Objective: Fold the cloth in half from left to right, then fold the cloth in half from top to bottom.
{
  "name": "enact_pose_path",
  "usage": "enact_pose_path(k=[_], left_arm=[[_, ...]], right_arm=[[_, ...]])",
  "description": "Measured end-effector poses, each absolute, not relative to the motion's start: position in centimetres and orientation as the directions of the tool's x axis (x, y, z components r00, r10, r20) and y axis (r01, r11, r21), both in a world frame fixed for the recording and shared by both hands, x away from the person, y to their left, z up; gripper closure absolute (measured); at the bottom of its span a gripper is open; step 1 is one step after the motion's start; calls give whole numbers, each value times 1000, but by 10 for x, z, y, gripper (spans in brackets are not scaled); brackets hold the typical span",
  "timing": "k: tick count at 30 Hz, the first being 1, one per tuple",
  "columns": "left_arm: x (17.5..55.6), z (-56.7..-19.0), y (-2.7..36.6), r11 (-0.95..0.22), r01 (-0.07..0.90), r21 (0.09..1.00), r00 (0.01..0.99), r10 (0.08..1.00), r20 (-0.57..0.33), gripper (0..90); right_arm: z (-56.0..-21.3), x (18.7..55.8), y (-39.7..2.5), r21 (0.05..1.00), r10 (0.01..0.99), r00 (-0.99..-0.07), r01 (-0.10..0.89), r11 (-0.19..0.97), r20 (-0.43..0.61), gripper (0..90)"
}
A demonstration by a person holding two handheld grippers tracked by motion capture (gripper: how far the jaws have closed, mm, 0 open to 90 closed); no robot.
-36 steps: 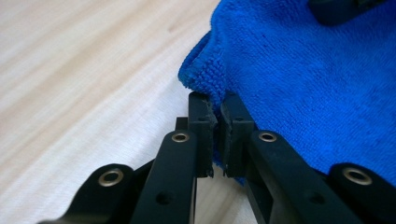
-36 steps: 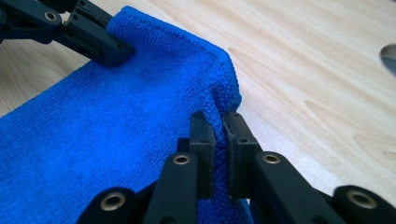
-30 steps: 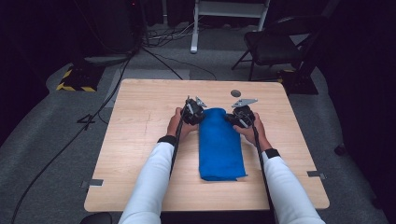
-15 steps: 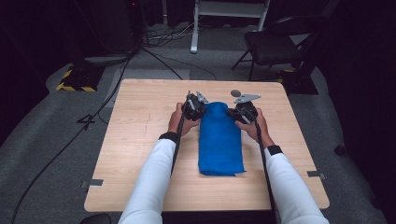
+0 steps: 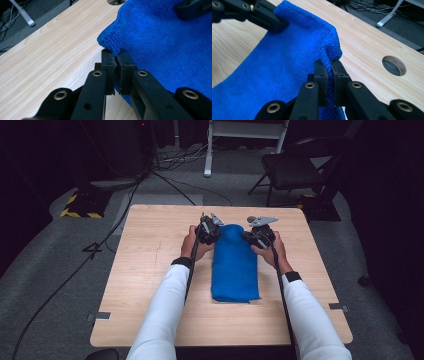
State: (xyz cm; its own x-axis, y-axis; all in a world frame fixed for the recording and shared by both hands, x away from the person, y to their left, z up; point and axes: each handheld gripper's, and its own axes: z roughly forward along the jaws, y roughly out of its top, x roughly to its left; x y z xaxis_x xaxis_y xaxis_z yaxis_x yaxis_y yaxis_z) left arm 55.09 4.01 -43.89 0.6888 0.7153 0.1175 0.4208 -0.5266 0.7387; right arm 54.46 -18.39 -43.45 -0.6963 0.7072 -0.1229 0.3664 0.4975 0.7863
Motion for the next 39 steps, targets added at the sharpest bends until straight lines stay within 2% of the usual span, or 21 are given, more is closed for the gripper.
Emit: enact_pose_path(k=[19,29,39], left_arm=[[534,-424,46,-539,370,757,718,683,136,857],[548,-417,46,-530,373,762,697,702,147,857],[545,-407,49,-530,350,772,689,704,171,856]], right_arm=[[-419,525,-188,811,686,-716,319,491,-133,854],[-413,541,-183,806,695,-704,322,498,-148,854],[-405,538,-180,816,689,-707,298,496,-161,853]])
